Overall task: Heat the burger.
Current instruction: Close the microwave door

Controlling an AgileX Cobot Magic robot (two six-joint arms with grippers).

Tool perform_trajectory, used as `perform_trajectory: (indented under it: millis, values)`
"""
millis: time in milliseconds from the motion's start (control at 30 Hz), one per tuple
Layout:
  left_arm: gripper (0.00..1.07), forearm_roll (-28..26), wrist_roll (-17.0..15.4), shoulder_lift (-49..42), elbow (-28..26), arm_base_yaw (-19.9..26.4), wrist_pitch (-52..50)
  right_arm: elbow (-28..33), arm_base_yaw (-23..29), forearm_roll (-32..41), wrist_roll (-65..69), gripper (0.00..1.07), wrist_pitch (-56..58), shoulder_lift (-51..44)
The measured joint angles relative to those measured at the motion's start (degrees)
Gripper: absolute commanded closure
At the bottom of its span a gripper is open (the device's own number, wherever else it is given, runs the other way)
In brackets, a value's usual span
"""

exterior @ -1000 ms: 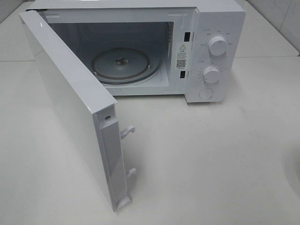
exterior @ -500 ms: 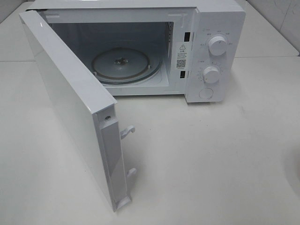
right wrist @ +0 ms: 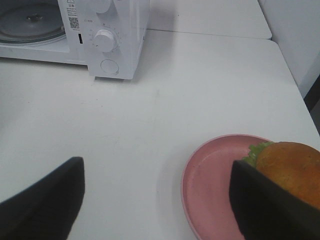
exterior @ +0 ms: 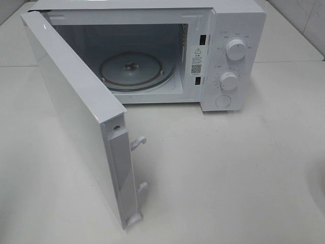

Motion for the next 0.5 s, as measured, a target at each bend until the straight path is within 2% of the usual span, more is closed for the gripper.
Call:
perform_trajectory:
  millis: [167,200,267,300,367,400,500]
  values:
    - [1.07,-0.11,0.00,3.38,1.20,0.00,-8.31,0.00,0.00,0.00,0.00,0.32,0.00,0.00]
    - [1.07,-0.57,0.00,4.35,2.81,0.00,-13.29,0.00,0.00,0.00,0.00,0.32,0.00,0.00]
    - [1.07,-0.86,0.00,4.70,3.55,0.00,-15.36,0.00,0.00,0.00,0.00,0.32,0.00,0.00]
    - [1.07,-1.26,0.00,5.61,5.39,0.00,-20.57,0.00,0.00,0.00,0.00,0.32,0.00,0.00]
    - [1.07,-1.26,0.00,6.13,6.19,0.00,-22.63,0.00,0.00,0.00,0.00,0.32,0.00,0.00]
    - [1.07,-1.26,0.00,7.16,7.62,0.00,-27.73,0.00,0.00,0.00,0.00,0.32,0.00,0.00]
    - [1.07,-1.26,0.00,9.34,9.74,0.00,-33.98,0.00,0.00,0.00,0.00,0.32,0.00,0.00]
